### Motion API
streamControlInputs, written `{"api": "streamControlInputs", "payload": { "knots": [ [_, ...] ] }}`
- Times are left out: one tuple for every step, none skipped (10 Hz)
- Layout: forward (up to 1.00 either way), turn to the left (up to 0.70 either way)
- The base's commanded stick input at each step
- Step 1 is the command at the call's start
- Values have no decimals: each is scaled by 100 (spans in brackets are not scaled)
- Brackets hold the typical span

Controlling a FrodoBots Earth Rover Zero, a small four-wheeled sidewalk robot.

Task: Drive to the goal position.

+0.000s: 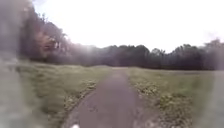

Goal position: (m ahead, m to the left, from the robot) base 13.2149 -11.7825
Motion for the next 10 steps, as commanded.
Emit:
{"api": "streamControlInputs", "payload": {
  "knots": [
    [100,0],
    [100,0],
    [100,0],
    [100,0],
    [100,0],
    [100,0],
    [100,0],
    [100,0],
    [100,-2],
    [100,-23]
  ]
}}
